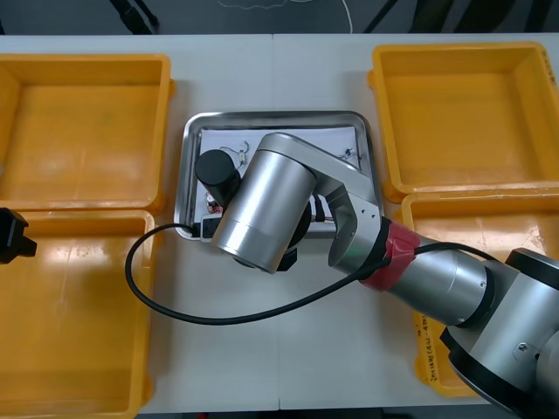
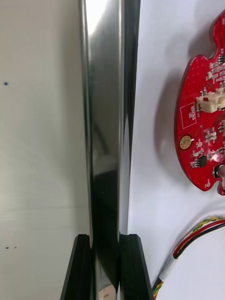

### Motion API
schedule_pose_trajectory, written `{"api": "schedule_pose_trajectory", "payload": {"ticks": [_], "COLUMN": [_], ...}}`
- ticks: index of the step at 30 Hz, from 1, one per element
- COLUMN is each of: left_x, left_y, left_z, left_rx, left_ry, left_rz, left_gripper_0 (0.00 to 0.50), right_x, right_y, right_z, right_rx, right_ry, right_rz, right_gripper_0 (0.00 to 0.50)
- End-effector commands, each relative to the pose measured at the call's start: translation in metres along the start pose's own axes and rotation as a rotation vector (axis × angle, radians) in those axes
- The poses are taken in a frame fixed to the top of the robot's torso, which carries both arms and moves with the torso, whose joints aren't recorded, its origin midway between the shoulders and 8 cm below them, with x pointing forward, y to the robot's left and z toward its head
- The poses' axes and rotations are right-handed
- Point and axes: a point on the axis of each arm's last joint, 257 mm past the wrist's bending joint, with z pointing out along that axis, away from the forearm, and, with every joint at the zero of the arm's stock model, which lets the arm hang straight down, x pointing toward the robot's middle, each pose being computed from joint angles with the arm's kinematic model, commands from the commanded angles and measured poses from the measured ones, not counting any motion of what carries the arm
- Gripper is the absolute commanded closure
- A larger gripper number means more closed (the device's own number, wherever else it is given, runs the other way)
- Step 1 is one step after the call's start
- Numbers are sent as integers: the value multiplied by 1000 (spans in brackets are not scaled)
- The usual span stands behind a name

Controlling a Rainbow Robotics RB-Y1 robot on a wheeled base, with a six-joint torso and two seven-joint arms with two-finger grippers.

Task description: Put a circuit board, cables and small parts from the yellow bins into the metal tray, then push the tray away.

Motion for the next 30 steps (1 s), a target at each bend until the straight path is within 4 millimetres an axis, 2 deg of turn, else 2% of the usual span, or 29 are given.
{"api": "schedule_pose_trajectory", "payload": {"ticks": [1,22,30], "left_x": [2,2,2], "left_y": [23,23,23], "left_z": [-10,-10,-10], "left_rx": [-55,-55,-55], "left_ry": [0,0,0], "left_rz": [78,78,78], "left_gripper_0": [0,0,0], "right_x": [-21,-12,-8], "right_y": [-33,-73,-100], "right_z": [-19,-19,-10], "right_rx": [66,154,184], "right_ry": [-36,2,8], "right_rz": [-37,-63,-52], "right_gripper_0": [500,500,500]}}
